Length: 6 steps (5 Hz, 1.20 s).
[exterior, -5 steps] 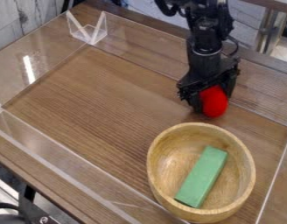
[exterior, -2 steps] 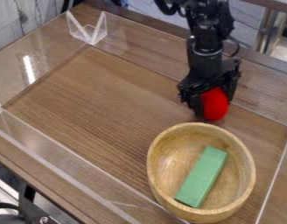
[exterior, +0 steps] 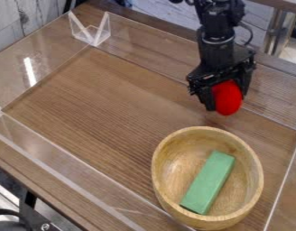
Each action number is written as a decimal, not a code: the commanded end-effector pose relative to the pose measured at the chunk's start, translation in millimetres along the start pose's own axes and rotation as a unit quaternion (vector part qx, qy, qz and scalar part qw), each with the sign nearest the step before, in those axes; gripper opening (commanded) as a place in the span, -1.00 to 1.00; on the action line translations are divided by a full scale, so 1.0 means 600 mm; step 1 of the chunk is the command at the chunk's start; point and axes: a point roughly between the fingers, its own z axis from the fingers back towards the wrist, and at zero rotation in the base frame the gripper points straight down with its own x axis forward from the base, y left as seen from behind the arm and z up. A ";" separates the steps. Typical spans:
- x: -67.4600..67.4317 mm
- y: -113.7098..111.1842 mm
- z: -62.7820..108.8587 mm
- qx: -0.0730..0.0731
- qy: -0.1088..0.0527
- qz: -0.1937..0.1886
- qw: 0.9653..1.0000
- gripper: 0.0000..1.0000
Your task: Move the red fruit to the right
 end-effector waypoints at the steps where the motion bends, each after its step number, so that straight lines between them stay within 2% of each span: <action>1: 0.018 -0.013 0.064 -0.036 -0.027 -0.005 0.999 1.00; 2: 0.025 0.000 0.085 -0.033 -0.028 -0.004 0.999 1.00; 3: 0.010 -0.003 0.064 -0.029 -0.040 0.012 0.999 -1.00; 4: -0.012 -0.011 0.034 -0.025 -0.054 0.028 0.998 -1.00; 5: -0.013 -0.017 0.008 -0.021 -0.059 0.005 0.998 -1.00; 6: -0.003 -0.021 0.012 -0.015 -0.059 -0.011 0.998 1.00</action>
